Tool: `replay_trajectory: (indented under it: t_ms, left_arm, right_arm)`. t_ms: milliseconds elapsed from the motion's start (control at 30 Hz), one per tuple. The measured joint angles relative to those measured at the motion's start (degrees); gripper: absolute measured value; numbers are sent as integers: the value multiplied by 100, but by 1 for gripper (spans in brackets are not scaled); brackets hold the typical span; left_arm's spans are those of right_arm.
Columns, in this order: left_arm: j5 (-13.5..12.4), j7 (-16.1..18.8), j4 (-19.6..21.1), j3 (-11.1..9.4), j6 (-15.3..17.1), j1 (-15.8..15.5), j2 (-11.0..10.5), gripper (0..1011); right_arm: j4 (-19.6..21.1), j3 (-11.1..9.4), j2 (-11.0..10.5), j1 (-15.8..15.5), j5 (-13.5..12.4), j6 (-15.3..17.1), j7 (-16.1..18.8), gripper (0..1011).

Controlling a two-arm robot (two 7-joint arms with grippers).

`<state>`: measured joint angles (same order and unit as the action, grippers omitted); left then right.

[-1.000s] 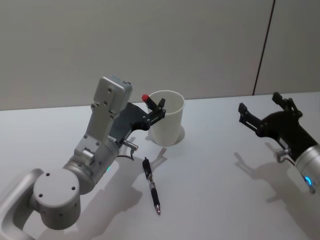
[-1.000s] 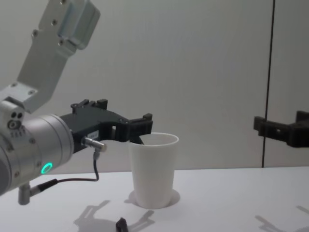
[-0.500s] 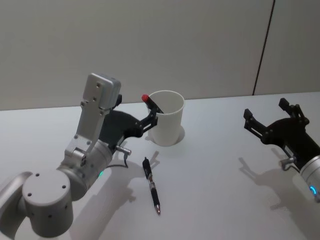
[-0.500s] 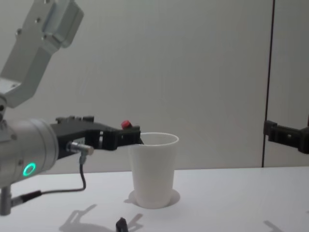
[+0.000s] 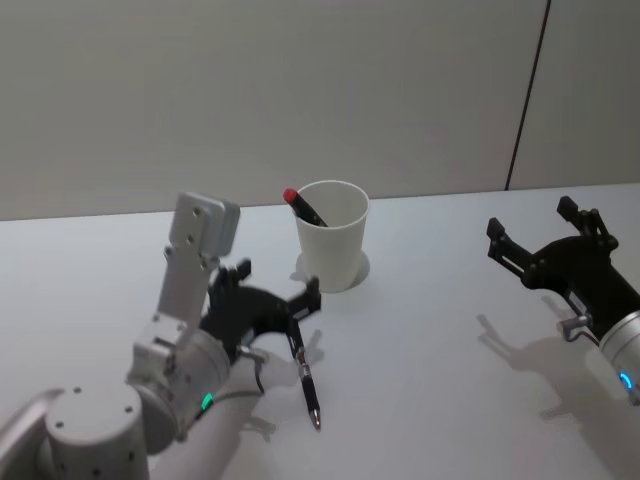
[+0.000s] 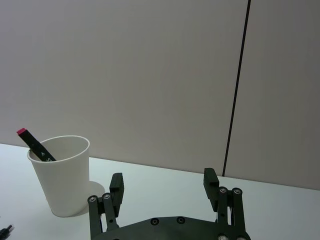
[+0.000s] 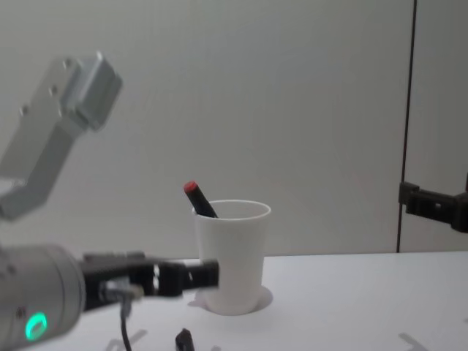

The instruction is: Place the pen into the pen holder.

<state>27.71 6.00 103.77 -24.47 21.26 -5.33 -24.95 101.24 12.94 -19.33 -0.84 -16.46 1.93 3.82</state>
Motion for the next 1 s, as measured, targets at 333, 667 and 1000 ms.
replay_trajectory:
  t_ms: [333, 667, 1000]
  left_arm:
    - [114, 103, -7, -142, 210, 220, 88, 1001]
    - [-47, 147, -3, -227, 410, 306, 132, 1001]
    - [-443, 28, 54, -253, 692, 275, 126, 1001]
  right_arm:
    - [0, 0, 0, 0, -1, 2, 1, 1001]
    - [-1, 0, 0, 0, 0, 3, 1, 1001]
    - [-1, 0, 0, 0, -1, 3, 1, 1002]
